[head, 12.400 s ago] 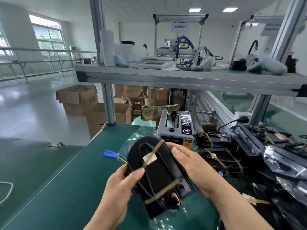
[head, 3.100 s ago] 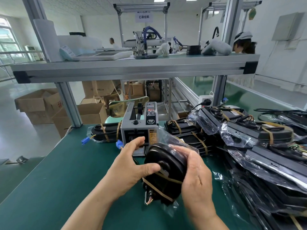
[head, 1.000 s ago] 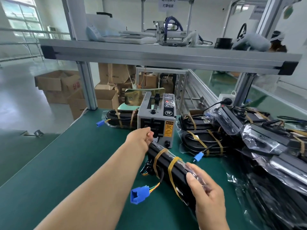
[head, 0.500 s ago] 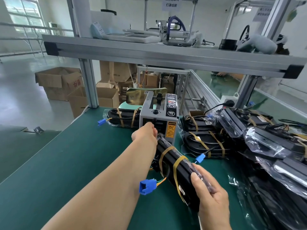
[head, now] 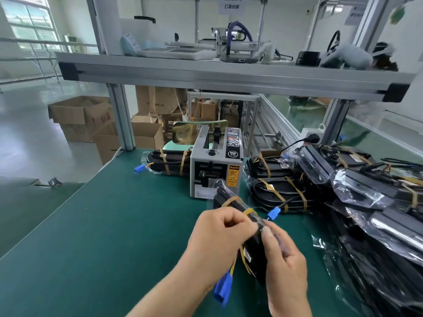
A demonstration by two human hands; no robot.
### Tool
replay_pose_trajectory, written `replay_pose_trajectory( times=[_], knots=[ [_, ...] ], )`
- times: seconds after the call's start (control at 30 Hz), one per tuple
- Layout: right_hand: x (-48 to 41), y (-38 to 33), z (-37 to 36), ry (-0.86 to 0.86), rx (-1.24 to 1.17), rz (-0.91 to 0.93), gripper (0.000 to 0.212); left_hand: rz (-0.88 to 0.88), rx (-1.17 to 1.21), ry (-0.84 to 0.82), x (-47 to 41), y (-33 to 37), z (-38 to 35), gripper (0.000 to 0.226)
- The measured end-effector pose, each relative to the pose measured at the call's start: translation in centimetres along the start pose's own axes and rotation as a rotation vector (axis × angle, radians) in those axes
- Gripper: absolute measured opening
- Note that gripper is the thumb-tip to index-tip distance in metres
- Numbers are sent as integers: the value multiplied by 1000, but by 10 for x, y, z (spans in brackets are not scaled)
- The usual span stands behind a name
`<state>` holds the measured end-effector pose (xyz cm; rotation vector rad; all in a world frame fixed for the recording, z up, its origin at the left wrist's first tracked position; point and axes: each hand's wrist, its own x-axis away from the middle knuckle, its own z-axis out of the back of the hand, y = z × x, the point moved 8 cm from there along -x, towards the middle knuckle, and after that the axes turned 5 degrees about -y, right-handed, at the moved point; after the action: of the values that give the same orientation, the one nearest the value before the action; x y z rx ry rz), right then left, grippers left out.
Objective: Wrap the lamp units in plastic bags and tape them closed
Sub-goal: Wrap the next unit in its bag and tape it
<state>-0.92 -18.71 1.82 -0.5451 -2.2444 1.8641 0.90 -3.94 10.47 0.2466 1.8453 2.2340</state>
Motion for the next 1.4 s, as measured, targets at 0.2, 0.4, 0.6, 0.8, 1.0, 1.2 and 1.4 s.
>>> replay_pose_trajectory(
  times=[0.2,0.4,0.6,0.8,1.0,1.2,1.4],
  knots=[
    [0,-5,2,10,72,7,42,115,164,52,-9,-27,-1,26],
    [2,-10,-1,22,132,34,37,140,158,87,-8,-32,-4,13],
    [4,-10,-2,29,98,22,38,145,119,115,-7,-32,-5,12],
    [5,-10,-3,34,93,0,39,152,54,130,-6,-31,-5,10],
    [6,-11,-2,32,114,2,35,134,41,154,-5,-33,-6,6],
    [9,-20,-3,6,87,4,35,72,-30,189,-7,-36,-6,15],
    [12,-27,-6,-20,62,1,35,44,-100,250,-6,-39,-5,17]
  ],
)
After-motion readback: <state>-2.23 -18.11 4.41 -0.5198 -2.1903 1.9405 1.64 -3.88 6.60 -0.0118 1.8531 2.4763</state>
